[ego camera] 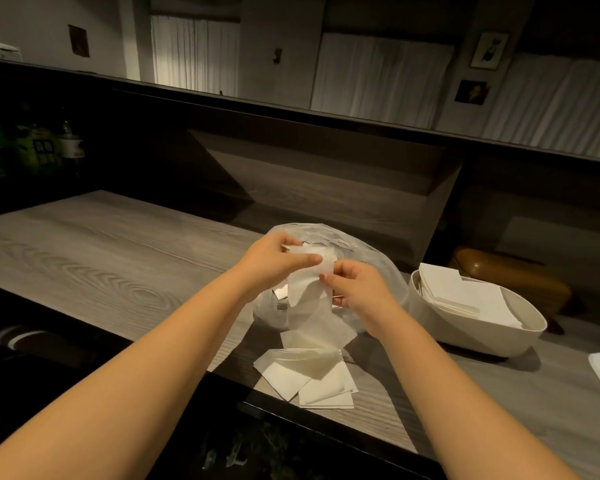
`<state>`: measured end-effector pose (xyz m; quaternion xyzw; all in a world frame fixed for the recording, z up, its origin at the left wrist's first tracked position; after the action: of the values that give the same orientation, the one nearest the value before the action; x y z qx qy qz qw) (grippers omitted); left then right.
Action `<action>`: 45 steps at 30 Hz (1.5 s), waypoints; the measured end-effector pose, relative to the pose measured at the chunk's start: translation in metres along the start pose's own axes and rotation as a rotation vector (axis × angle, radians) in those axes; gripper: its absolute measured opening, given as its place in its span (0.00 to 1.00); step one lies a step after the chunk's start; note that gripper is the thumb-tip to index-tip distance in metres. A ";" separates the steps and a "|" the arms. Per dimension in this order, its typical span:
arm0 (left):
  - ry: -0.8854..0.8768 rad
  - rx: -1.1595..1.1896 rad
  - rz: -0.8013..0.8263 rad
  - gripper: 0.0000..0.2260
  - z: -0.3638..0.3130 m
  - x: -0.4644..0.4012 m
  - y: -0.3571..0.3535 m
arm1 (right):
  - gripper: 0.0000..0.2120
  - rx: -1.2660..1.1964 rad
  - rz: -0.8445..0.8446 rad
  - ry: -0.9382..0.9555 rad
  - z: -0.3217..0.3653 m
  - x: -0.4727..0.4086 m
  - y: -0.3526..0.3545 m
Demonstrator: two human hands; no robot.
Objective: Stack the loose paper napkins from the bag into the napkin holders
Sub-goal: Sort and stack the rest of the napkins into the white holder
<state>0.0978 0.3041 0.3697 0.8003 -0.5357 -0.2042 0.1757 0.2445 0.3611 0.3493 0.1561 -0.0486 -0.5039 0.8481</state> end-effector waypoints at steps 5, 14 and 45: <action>0.120 0.342 -0.004 0.05 0.019 0.007 -0.015 | 0.04 -0.003 -0.080 0.024 -0.004 0.001 0.011; 0.221 0.538 -0.193 0.07 0.040 0.019 -0.016 | 0.21 0.617 0.106 -0.056 -0.026 0.032 0.012; -0.211 -0.477 0.107 0.07 0.036 0.041 -0.021 | 0.11 0.466 0.087 -0.247 -0.037 0.050 0.017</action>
<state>0.1098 0.2711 0.3233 0.6810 -0.5295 -0.3972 0.3133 0.2919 0.3329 0.3159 0.2824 -0.2731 -0.4574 0.7978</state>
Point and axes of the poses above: each hand's wrist, its own x-axis away from the middle knuckle, its own y-axis out of the back of the hand, z = x × y, the point moved 6 cm from there along -x, towards the middle knuckle, and after that the axes turned 5 degrees about -x, right-handed, at the moved point
